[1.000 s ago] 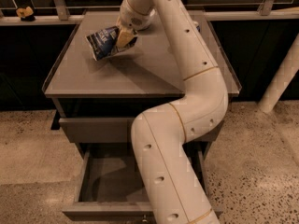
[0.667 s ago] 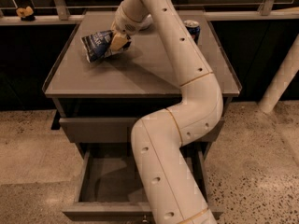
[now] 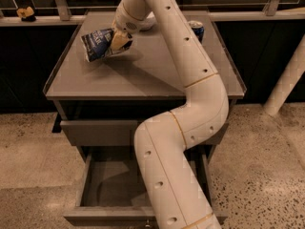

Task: Place blue chip bag into middle drawer

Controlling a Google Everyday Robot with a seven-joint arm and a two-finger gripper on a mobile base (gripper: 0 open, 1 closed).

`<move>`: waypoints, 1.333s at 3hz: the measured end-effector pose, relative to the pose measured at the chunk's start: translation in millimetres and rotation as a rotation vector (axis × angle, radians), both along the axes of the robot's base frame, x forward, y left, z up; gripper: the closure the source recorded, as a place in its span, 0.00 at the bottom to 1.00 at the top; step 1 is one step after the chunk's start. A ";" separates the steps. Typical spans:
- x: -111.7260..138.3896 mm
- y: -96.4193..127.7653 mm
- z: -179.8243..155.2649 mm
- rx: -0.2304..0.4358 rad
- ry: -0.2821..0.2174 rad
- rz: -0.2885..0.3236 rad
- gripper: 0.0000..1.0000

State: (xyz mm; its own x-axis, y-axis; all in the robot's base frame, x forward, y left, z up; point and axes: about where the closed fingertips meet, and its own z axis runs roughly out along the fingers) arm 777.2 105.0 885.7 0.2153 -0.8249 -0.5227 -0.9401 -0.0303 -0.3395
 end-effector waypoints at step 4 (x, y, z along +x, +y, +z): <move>-45.0 7.8 13.8 0.086 -0.034 -0.124 1.00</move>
Offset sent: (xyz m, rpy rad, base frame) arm -0.1267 -0.0198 0.0022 0.0090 -0.0049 -0.1485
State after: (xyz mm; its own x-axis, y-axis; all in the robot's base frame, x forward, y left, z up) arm 732.2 112.8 899.5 0.1331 -0.7988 -0.5867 -0.9227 0.1162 -0.3675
